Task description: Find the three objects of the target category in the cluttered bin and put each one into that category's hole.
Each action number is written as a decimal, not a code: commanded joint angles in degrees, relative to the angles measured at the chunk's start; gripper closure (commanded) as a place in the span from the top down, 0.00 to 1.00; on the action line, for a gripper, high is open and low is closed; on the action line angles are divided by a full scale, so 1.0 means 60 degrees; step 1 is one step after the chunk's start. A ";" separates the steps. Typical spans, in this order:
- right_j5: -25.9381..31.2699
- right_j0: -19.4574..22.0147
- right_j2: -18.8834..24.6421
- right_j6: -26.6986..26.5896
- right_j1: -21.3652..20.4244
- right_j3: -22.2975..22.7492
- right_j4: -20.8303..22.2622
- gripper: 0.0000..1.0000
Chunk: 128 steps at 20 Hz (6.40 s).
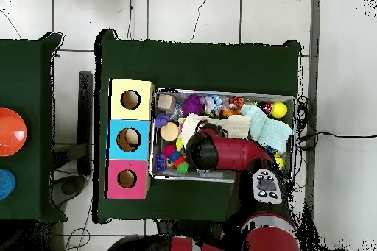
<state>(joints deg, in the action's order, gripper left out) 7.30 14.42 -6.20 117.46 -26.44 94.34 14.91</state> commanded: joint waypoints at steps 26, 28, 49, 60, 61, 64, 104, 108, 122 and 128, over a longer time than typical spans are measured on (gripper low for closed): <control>0.2097 0.0280 0.0769 0.0588 0.0372 0.0673 -0.0752 1.00; 0.2096 0.0298 0.0773 0.0663 0.0378 0.0698 -0.0815 1.00; 0.4922 0.0451 0.0331 -0.0948 -0.2015 0.0516 -0.0491 0.00; 0.6761 0.1176 0.0816 -0.2194 -0.2602 -0.0670 0.0287 0.00; 0.6791 0.1247 0.0877 -0.2226 -0.2606 -0.0720 0.0352 0.00; 0.6674 0.1434 0.1047 -0.2227 -0.2576 -0.0715 0.0526 0.00; 0.5033 0.2114 0.2175 -0.0820 -0.1767 -0.0284 0.1534 1.00; 0.5143 0.2024 0.2205 -0.0578 -0.1829 -0.0143 0.1357 1.00; 0.3881 0.1285 0.1672 0.0973 -0.2578 0.1360 0.1133 1.00; 0.3066 0.1021 0.1339 0.1584 -0.2536 0.1832 0.1120 1.00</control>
<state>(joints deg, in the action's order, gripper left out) 31.98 21.22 2.04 117.46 -41.86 99.12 22.85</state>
